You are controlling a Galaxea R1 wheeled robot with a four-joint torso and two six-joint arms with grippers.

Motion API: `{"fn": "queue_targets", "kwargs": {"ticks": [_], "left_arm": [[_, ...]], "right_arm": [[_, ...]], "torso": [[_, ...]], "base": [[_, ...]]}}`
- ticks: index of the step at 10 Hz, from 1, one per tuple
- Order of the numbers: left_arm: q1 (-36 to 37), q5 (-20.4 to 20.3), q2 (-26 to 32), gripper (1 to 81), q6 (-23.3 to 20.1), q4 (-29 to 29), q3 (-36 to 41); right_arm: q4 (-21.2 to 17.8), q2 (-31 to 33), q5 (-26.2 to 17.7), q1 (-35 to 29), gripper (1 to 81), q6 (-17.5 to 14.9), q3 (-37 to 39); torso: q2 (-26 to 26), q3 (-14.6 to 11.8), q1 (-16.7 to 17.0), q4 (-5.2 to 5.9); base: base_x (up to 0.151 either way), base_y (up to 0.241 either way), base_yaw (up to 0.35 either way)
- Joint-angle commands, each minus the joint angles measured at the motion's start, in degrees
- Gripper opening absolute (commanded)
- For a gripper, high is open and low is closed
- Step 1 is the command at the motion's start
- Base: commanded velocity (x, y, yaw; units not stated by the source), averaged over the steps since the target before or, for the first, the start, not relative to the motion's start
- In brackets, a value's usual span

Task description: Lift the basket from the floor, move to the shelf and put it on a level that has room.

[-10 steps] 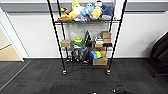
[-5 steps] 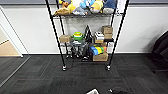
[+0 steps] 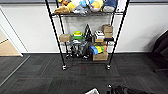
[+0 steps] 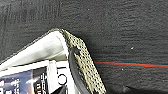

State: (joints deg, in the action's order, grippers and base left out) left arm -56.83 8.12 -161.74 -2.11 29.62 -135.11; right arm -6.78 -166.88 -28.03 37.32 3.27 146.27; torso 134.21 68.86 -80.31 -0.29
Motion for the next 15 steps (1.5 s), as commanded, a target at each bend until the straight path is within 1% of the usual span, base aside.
{"fn": "queue_targets", "kwargs": {"ticks": [1, 2, 3, 4, 5, 6, 7, 8, 9, 10, 13, 15], "left_arm": [[4.7, 3.7, 0.7, 81.1, -0.2, 0.8, 0.6], [4.7, 3.7, 0.8, 81.1, -0.1, 0.8, 0.6], [4.6, 3.7, 0.8, 81.1, -0.2, 0.8, 0.6], [4.6, 3.7, 0.7, 81.1, -0.2, 0.8, 0.6], [4.6, 3.7, 0.7, 81.1, -0.2, 0.7, 0.6], [4.5, 3.7, 0.7, 81.1, -0.2, 0.7, 0.6], [4.5, 3.7, 0.7, 81.1, -0.2, 0.7, 0.6], [4.5, 3.3, 0.9, 81.1, -0.2, 0.7, 0.6], [4.9, 2.6, 1.8, 81.1, 0.0, 0.9, 1.4], [6.1, 1.2, 2.6, 81.1, 0.0, 1.8, 2.7], [9.0, 0.8, 4.6, 81.1, 0.0, 2.2, 7.8], [9.1, 0.8, 4.4, 81.1, -0.1, 2.1, 7.1]], "right_arm": [[0.9, -1.1, -3.1, -7.7, 81.1, -0.2, 0.8], [0.6, -1.2, -2.7, -7.3, 81.1, -0.2, 0.7], [0.6, -1.3, -2.5, -7.1, 81.1, -0.2, 0.8], [0.6, -1.3, -2.4, -7.1, 81.1, -0.2, 0.7], [0.4, -1.3, -2.4, -7.2, 81.1, -0.2, 0.7], [0.4, -1.2, -2.2, -7.2, 81.1, -0.2, 0.8], [0.4, -1.0, -1.9, -7.1, 81.1, -0.2, 0.8], [0.4, -1.0, -0.8, -7.1, 81.1, -0.2, 0.7], [0.0, -0.9, 1.2, -7.0, 81.1, -0.2, 0.0], [0.0, -1.0, 2.5, -7.0, 81.1, -0.2, -0.8], [-0.6, -1.1, 3.8, -7.6, 81.1, -0.1, -2.1], [-1.2, -2.3, 5.0, -6.9, 81.1, 0.0, -2.3]], "torso": [[0.0, 0.0, 0.0, 0.0], [0.0, 0.0, 0.0, 0.0], [0.0, 5.2, 0.0, -1.17], [0.0, 5.6, 0.0, -0.15], [0.0, 4.0, 0.0, -0.24], [0.0, 2.9, 0.0, -0.26], [0.0, 4.3, 0.0, -0.26], [0.0, 4.7, 0.0, -0.26], [0.0, 5.2, 0.0, -0.26], [0.0, 5.1, 0.0, -0.26], [0.0, 5.2, 0.0, -0.26], [0.0, 5.2, 0.0, -0.26]], "base": [[0.0, 0.0, 0.0], [0.0, 0.0, 0.0], [0.0, 0.0, 0.0], [0.0, 0.0, 0.0], [0.0, 0.0, 0.0], [0.0, 0.0, 0.0], [0.0, 0.0, 0.0], [0.0, 0.0, 0.0], [0.0, 0.0, 0.0], [0.0, 0.0, 0.0], [0.0, 0.0, 0.0], [0.0, 0.0, 0.0]]}}
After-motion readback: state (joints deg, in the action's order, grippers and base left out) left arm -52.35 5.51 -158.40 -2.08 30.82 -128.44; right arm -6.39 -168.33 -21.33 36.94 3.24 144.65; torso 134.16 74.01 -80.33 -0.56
